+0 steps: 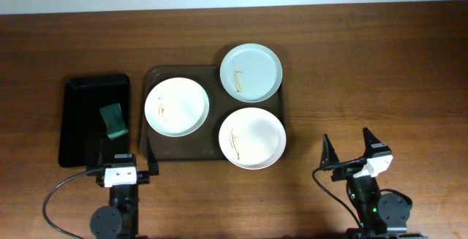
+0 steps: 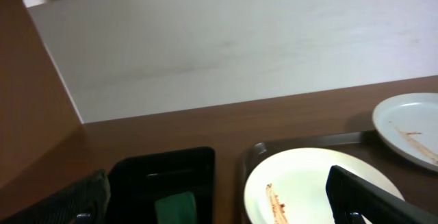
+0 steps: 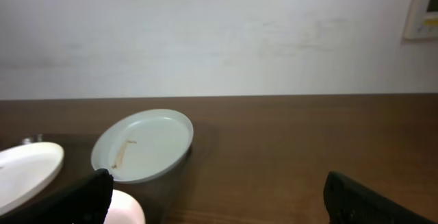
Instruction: Clean dirty plates on tray and stack at the side
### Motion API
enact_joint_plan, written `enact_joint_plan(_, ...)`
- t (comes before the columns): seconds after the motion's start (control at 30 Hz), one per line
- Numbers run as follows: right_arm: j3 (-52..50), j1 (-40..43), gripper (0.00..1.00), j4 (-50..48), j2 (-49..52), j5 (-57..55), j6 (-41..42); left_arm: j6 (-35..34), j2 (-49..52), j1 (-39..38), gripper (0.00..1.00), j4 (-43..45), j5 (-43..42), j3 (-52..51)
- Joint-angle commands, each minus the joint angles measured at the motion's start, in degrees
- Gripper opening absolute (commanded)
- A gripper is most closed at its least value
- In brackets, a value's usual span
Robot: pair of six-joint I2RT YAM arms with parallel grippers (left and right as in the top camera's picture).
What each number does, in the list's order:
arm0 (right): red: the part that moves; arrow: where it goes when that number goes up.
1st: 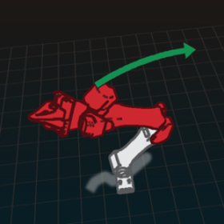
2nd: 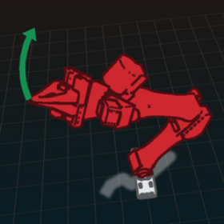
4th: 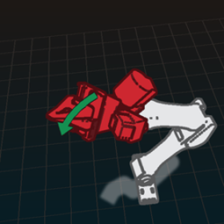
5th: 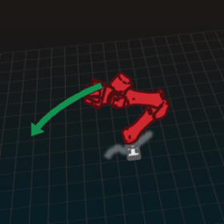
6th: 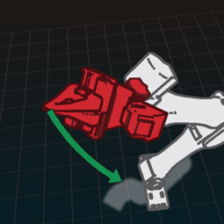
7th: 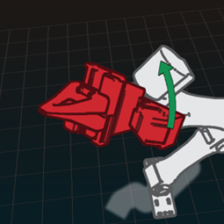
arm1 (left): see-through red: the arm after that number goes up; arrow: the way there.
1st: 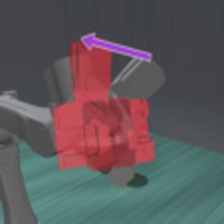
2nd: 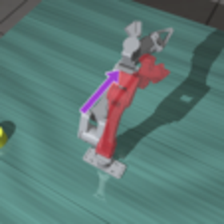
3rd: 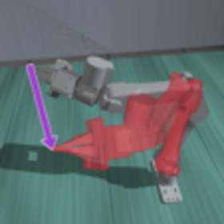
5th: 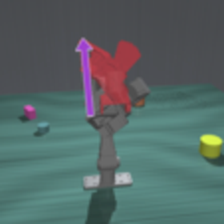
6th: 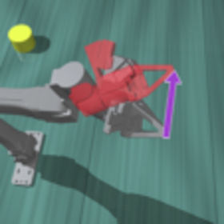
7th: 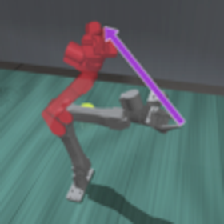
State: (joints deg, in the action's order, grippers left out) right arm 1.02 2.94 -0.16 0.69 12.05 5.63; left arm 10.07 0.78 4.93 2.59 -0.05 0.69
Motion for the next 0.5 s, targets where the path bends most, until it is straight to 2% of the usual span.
enact_joint_plan(0.0,6.60,-0.31,0.98,-0.17,-0.33,1.51,0.85,-1.44,0.57,-0.17,0.99,-0.96,-5.42,3.82)
enact_joint_plan(0.1,15.37,-0.31,0.98,8.57,0.15,1.49,0.81,-1.38,5.75,-0.17,0.99,-4.87,-7.26,12.07)
enact_joint_plan(0.17,21.20,-0.31,0.98,11.63,2.51,1.46,0.20,-1.38,13.27,-0.17,0.99,-7.89,-7.48,20.83)
enact_joint_plan(0.3,35.52,-0.31,0.98,16.04,19.28,7.87,0.24,-1.38,34.77,-0.17,0.99,-20.65,-11.15,42.88)
enact_joint_plan(0.4,52.89,-0.31,0.98,29.16,37.66,13.31,0.22,-1.36,51.76,-0.17,0.99,-38.86,-11.13,64.24)
enact_joint_plan(0.47,63.08,-0.31,0.98,37.51,47.78,15.63,0.22,-1.14,59.36,-0.17,0.99,-46.90,-11.13,73.13)
